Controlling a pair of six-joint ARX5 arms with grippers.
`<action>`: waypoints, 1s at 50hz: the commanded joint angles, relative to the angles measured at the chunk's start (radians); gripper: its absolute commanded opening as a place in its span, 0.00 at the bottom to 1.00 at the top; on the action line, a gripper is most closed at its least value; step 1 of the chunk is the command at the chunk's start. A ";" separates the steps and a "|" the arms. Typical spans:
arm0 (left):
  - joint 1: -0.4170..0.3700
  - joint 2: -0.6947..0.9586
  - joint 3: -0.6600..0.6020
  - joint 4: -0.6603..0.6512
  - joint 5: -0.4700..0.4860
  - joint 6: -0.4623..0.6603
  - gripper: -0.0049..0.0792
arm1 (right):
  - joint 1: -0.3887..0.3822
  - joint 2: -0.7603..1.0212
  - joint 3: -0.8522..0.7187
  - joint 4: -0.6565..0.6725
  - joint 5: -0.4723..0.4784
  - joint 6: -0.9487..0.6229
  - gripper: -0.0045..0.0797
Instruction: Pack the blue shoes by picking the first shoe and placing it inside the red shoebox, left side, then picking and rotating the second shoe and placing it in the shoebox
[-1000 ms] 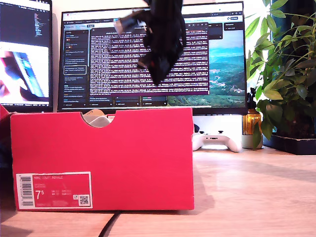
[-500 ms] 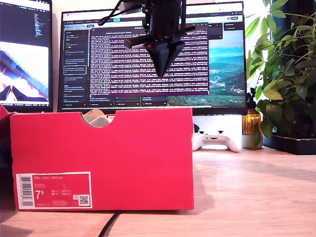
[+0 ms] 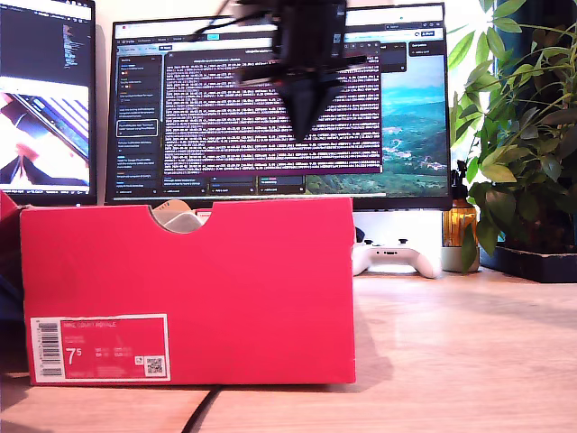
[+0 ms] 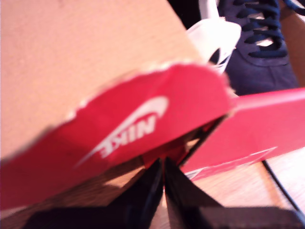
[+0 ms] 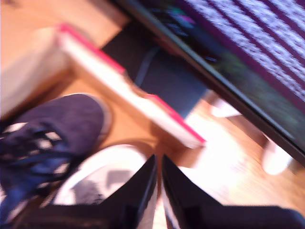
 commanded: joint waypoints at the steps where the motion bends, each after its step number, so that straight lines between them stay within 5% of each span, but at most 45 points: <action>1: -0.021 -0.037 -0.023 -0.012 0.011 0.007 0.04 | -0.021 -0.063 0.004 -0.006 -0.023 0.011 0.04; 29: -0.038 -0.425 -0.016 -0.369 -0.062 0.008 0.04 | -0.074 -0.076 0.004 -0.087 -0.084 0.034 0.04; 50: -0.038 -0.647 -0.013 -0.463 -0.095 0.061 0.04 | -0.139 -0.143 0.002 -0.130 -0.083 0.038 0.04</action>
